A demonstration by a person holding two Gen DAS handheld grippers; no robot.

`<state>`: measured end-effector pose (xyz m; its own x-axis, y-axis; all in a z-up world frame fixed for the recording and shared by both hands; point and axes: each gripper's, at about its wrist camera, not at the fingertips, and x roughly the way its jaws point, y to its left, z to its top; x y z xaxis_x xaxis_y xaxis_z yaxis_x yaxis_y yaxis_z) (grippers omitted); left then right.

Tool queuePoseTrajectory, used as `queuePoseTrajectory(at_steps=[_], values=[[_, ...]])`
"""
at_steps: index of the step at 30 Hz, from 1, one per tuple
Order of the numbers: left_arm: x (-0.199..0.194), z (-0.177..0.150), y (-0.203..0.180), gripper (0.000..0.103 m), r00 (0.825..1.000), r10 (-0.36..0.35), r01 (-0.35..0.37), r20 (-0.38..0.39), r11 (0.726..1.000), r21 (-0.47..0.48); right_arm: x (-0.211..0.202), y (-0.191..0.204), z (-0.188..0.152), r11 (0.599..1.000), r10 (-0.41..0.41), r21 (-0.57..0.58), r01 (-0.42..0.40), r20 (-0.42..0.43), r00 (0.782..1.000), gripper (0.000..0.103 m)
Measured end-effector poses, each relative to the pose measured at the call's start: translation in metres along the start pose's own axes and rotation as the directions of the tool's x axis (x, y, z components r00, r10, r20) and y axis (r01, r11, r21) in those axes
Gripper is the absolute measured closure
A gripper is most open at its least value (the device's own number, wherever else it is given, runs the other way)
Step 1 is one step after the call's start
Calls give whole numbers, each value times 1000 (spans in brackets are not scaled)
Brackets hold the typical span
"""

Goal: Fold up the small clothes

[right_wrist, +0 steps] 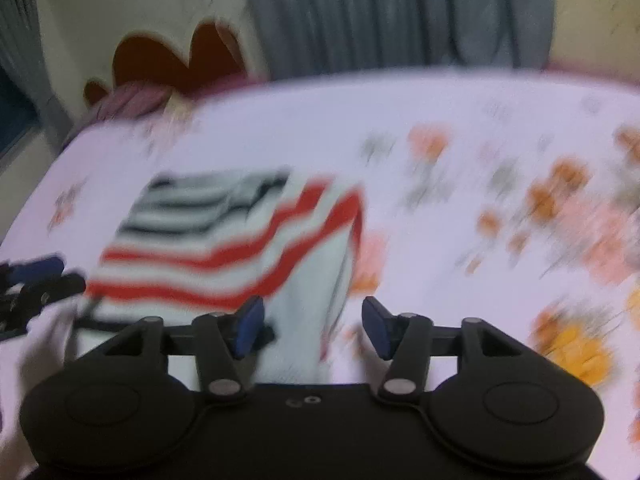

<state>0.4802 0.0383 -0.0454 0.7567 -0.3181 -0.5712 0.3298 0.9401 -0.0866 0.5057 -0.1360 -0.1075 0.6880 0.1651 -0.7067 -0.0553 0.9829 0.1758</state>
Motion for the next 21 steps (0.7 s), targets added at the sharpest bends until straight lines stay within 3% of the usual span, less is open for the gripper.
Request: queuePoseTrajectory(at_steps=[2,4,5,6,8,11,14,18,21], values=[[6,4,-13,38,999,-29,30,-17,998,58,-6,8,9,999,20,-39,-19,34,999,65],[25,3,-24,39,996,-51,56,-70,995,77,1,22,14,993,10,-118,-6,31,999,68],[35,0,-27,42,992,-63,71,-111,995,64,9,27,16,988,1,-152,2,19,1000,78],[48,-4,-29,42,985,-71,80,-159,996,50,21,31,14,983,-19,-181,15,-19,1000,86],[54,-9,-31,42,985,-74,80,-155,996,36,48,28,7,971,-113,-221,89,-99,989,93],[44,-5,-33,43,987,-64,69,-150,997,28,45,22,9,976,-109,-197,89,-93,990,93],[13,-9,-34,43,993,-65,68,-99,997,32,13,24,9,980,-71,-187,65,-24,997,81],[-25,-31,-42,47,995,-62,63,-79,998,13,-31,31,-12,972,12,-234,-14,-7,1000,86],[-36,-47,-47,52,995,-42,44,-89,999,17,-40,38,-32,957,40,-287,-48,-32,999,88]])
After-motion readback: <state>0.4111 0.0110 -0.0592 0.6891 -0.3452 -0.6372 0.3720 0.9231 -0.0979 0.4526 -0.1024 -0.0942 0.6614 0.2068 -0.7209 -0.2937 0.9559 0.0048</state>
